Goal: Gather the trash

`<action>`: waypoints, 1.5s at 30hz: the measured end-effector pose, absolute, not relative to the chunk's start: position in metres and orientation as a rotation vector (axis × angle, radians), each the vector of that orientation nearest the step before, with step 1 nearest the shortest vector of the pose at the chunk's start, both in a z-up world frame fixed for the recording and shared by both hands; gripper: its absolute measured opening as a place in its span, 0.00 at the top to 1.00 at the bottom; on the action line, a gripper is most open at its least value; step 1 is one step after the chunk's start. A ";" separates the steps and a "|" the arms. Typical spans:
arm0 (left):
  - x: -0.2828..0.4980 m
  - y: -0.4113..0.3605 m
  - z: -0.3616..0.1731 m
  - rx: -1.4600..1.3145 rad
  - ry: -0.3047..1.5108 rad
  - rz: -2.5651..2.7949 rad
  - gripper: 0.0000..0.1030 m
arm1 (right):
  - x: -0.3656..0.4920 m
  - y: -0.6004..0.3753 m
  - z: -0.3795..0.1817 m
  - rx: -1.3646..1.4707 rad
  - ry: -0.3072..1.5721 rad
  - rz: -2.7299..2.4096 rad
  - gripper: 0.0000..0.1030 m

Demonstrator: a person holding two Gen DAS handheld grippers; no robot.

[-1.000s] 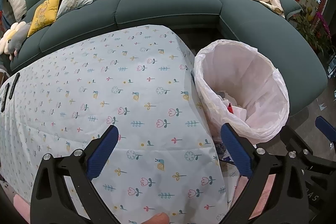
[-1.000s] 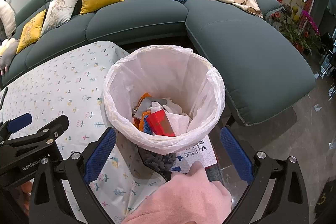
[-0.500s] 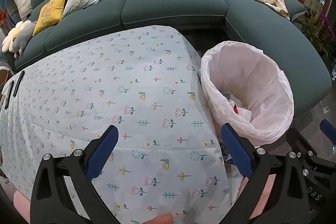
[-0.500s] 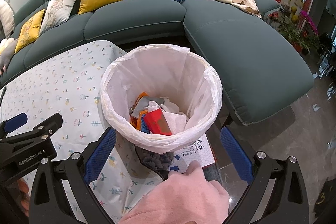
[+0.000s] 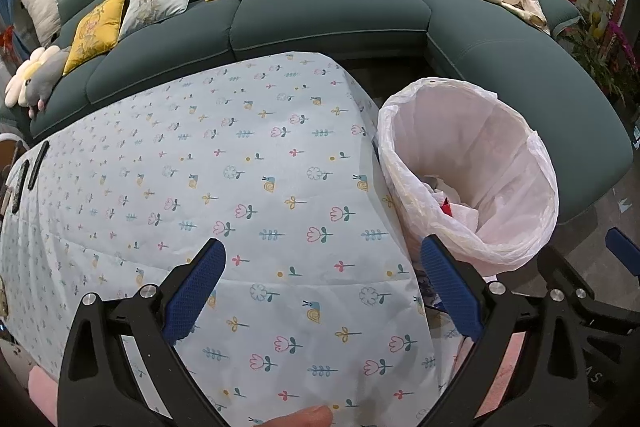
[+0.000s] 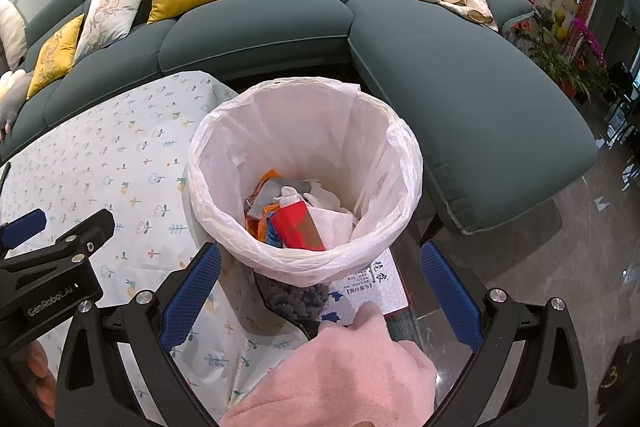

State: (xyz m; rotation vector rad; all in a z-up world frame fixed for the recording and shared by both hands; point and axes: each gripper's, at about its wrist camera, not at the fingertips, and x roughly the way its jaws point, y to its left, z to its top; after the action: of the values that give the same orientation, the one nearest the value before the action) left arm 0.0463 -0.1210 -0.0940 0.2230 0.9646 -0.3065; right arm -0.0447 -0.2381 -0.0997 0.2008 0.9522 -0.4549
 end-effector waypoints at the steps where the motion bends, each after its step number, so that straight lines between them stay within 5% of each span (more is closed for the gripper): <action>1: 0.046 -0.122 -0.094 0.226 0.963 -0.307 0.09 | -0.045 -0.238 -0.100 0.200 0.953 -0.455 0.07; 45: 0.043 -0.121 -0.095 0.239 0.950 -0.282 0.10 | -0.049 -0.241 -0.107 0.206 0.962 -0.458 0.07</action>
State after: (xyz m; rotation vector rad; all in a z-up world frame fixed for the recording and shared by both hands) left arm 0.0425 -0.1208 -0.0955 0.2390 0.9503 -0.2816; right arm -0.0490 -0.2407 -0.1070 0.2061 0.9616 -0.4582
